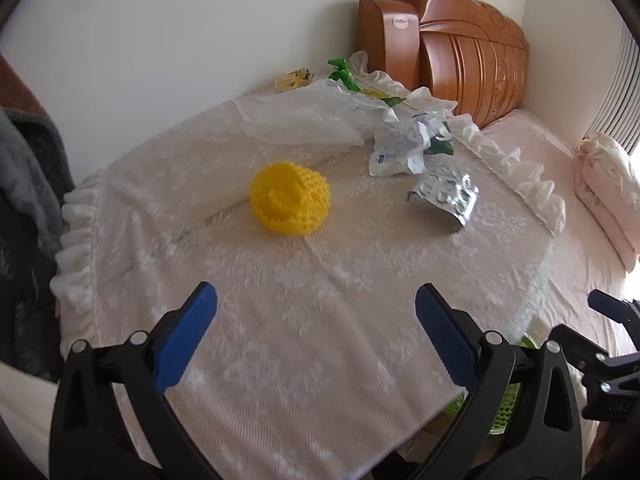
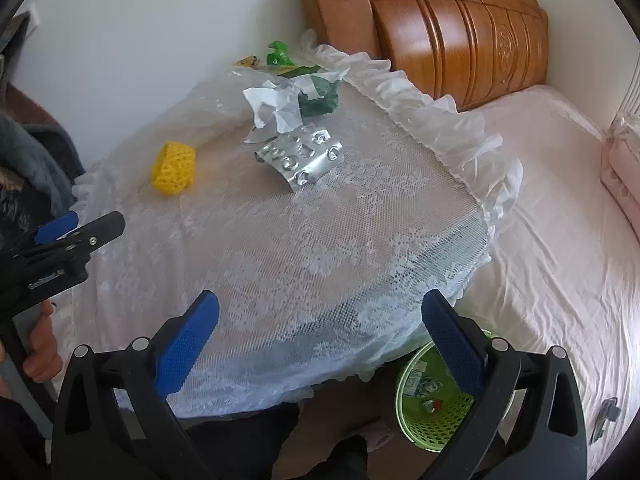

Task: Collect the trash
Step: 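Move both tools back to the table, then grasp the yellow foam net with left gripper while right gripper grasps the foil blister pack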

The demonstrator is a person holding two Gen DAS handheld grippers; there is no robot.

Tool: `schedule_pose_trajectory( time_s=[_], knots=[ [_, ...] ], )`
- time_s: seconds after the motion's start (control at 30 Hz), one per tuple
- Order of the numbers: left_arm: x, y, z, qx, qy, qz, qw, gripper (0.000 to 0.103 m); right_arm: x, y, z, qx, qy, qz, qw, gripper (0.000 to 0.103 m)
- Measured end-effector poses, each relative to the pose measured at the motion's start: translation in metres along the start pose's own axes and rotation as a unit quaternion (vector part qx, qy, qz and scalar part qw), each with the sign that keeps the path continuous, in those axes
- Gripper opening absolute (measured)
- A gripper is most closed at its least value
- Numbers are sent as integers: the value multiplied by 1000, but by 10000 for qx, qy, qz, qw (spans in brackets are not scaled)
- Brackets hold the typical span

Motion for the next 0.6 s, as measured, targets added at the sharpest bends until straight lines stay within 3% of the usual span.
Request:
schedule_pose_trajectory(
  time_s=[0.37,0.6],
  knots=[
    [-23,-31,106,-478,-185,-224,9984,95,5,-44,65,-112,220,272,9993,101],
    [-25,-38,144,-649,-148,-237,9975,93,-5,-71,99,-64,248,-138,9996,101]
  ],
)
Point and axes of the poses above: each gripper's, at about its wrist camera, not at the fingertips, and z roughly the way its jaws point, x to its right, y to its underside, the point moved 5 cm from there along z, roughly the way its jaws point, and after that the axes turned 8 degrees about x, right-handed, at the moved point
